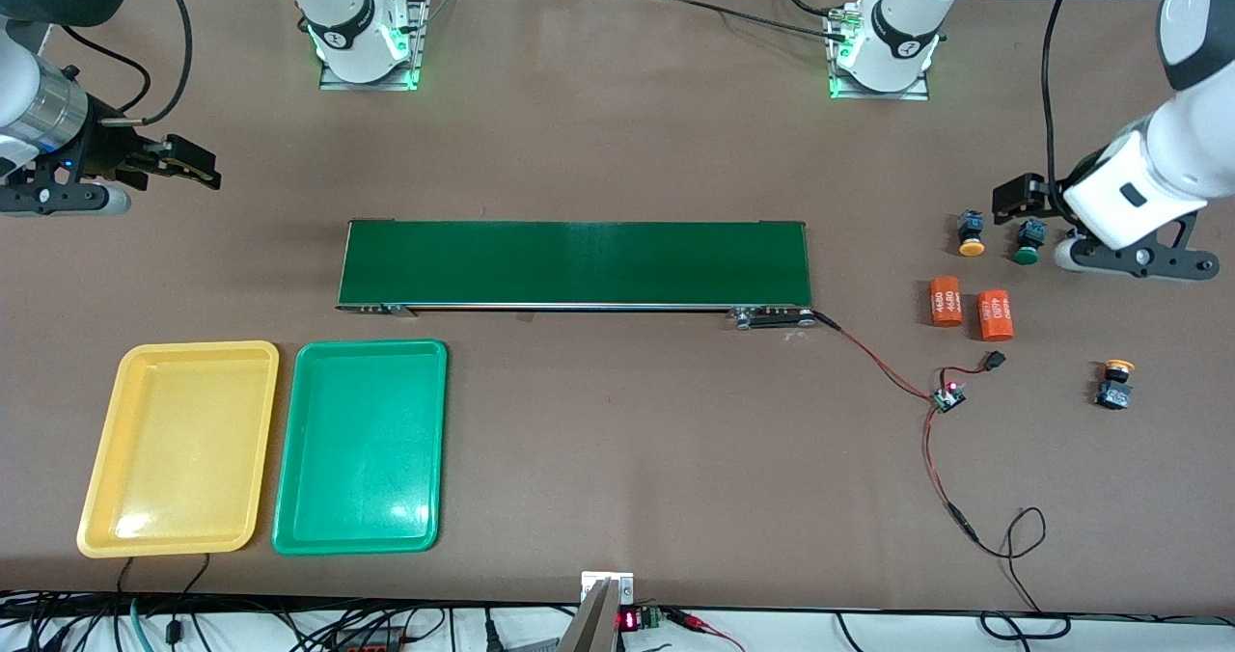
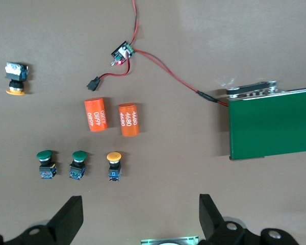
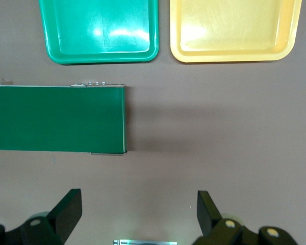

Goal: Sort buttons by color to trays

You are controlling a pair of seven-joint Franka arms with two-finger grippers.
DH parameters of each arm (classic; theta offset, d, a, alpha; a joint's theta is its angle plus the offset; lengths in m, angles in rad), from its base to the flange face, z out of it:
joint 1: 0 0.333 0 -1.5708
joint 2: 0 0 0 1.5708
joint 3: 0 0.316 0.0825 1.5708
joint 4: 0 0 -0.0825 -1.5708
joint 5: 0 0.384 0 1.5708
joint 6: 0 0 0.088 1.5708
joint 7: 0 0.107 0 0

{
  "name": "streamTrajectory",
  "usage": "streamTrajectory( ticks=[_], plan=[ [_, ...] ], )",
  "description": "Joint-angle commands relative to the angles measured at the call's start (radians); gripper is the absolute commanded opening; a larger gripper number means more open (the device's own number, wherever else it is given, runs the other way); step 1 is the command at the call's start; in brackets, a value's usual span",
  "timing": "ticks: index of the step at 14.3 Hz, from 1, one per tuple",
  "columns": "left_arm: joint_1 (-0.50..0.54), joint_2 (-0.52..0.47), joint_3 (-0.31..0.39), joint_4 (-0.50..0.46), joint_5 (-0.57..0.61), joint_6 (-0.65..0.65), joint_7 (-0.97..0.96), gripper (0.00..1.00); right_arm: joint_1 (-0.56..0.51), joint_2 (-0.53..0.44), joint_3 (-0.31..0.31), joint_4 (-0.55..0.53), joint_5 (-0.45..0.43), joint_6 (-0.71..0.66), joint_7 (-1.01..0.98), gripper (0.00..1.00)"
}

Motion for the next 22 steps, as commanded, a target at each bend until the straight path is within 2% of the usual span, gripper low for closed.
streamTrajectory(
  ticks=[1,3,4,8,14,19,20,22],
  plan=[
    [0.064,0.087,-0.002,0.003,0.015,0.02,0.027,1.0,0.004,-0.031,-0.002,-0.058,0.016,0.024,0.018,1.0],
    [0.087,0.118,-0.001,-0.03,0.015,0.093,0.027,1.0,0.004,-0.078,-0.002,-0.13,0.016,0.07,0.018,1.0],
    [0.104,0.123,-0.002,-0.078,0.015,0.159,0.027,1.0,0.004,-0.103,-0.002,-0.164,0.016,0.09,0.018,1.0],
    [0.112,0.112,-0.002,-0.378,0.015,0.522,0.025,1.0,0.025,-0.126,0.007,-0.197,0.016,0.104,0.1,1.0],
    [0.115,0.126,-0.001,-0.708,0.016,1.05,0.025,1.0,0.142,-0.125,0.008,-0.203,0.016,0.123,0.257,1.0],
    [0.133,0.222,-0.002,-0.756,0.016,1.182,0.028,0.99,0.235,-0.108,0.008,-0.201,0.016,0.182,0.347,1.0],
    [0.133,0.229,-0.002,-0.762,0.016,1.192,0.028,0.94,0.251,-0.105,0.008,-0.201,0.016,0.182,0.361,1.0],
    [0.133,0.227,-0.002,-0.774,0.016,1.171,0.023,0.53,0.255,-0.103,0.008,-0.2,0.016,0.187,0.37,1.0]
  ],
)
